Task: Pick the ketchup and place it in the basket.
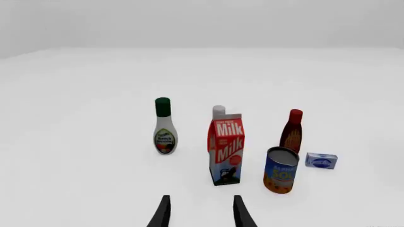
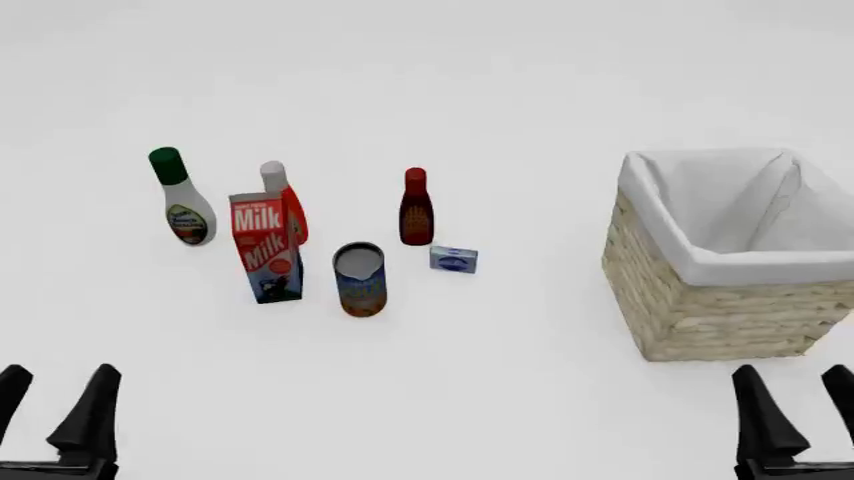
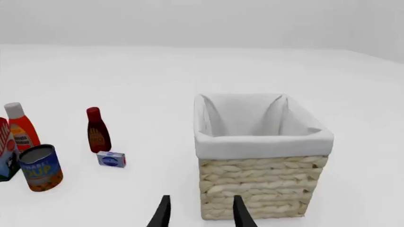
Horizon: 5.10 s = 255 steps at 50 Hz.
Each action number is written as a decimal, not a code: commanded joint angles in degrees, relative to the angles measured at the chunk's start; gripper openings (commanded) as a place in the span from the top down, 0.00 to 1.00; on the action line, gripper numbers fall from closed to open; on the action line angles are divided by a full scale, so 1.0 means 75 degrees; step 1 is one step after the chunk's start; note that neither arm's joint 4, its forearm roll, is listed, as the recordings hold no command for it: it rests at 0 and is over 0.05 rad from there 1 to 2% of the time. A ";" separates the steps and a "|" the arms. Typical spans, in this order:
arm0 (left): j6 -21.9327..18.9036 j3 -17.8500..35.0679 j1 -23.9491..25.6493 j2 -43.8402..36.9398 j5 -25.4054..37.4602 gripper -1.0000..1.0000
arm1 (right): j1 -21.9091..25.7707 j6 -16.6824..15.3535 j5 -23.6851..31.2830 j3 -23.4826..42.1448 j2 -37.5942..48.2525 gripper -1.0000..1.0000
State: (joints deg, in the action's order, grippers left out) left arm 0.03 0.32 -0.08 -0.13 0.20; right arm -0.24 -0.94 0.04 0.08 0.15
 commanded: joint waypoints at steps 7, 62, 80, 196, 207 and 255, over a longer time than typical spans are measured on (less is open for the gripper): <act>-0.0304 0.0132 0.0226 -0.0812 -0.0618 0.00 | 0.0009 0.0043 -0.0213 0.0003 0.0212 0.00; -0.0687 0.6307 0.1260 -0.7733 0.0970 0.00 | 0.0138 -0.0078 -0.0224 -0.0006 0.0164 0.00; -0.1020 0.7814 0.1367 -0.8905 0.1548 0.00 | 0.0167 -0.0031 -0.0353 -0.0008 0.0322 0.00; -0.0327 1.4215 0.0953 -1.4808 0.4209 0.00 | -0.0039 0.0133 -0.1410 -0.0010 0.1698 0.00; -0.0287 1.4299 0.0917 -1.5049 0.4177 0.00 | -0.0044 0.0134 -0.1514 -0.0010 0.1835 0.00; 0.0019 1.4447 0.0766 -1.6007 0.3871 0.00 | -0.0095 0.0147 -0.1914 -0.0005 0.2364 0.00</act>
State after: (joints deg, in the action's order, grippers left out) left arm -0.23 108.52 5.78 -118.97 29.64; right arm -0.84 0.10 -13.70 0.05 17.08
